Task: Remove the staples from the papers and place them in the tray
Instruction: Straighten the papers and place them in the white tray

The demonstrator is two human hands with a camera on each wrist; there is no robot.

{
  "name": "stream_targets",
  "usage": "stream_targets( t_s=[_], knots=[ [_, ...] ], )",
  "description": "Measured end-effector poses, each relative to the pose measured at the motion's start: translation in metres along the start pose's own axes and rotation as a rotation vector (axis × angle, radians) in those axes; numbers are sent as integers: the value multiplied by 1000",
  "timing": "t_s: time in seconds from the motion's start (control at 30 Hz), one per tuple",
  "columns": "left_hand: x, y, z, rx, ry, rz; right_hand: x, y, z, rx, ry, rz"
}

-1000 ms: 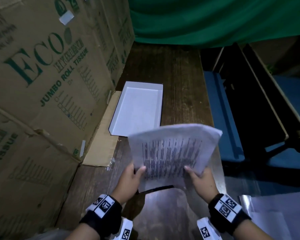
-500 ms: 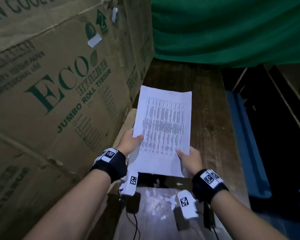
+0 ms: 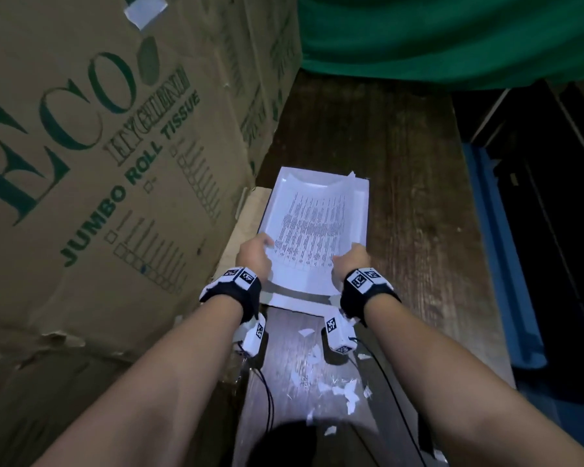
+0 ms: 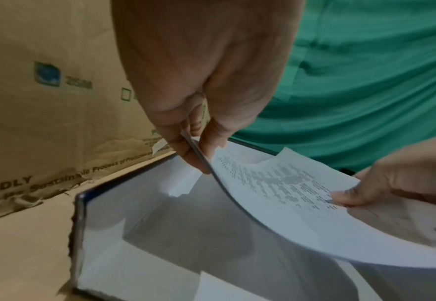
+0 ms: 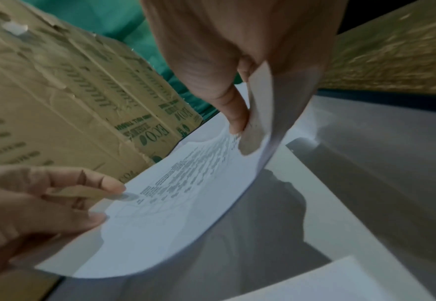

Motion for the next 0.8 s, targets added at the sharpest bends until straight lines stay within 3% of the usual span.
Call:
stream_targets(
  t_s=[0.33,0.53,0.67,0.8],
  knots=[
    [-13,-29,-7,-58,76,-235,15,-10,-2,-51,82,371],
    [-11,-27,2,-108,46,-383,36,19,21,-71,247,283],
    [-17,-26,21,-15,-59,-349,88,58,67,53,337,323],
    [-35,-37,60,-1,-203,-296,170,80,127,91,184,413]
  ],
)
Point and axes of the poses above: each hand's wrist, its own z-axis away from the middle knuckle, its own y-axis out of the back of the hand, x = y × z, the point moved 1 cm from there along -z, towards the middle knuckle, and after that the axes turned 12 degrees about -x, right-handed, at the moved point
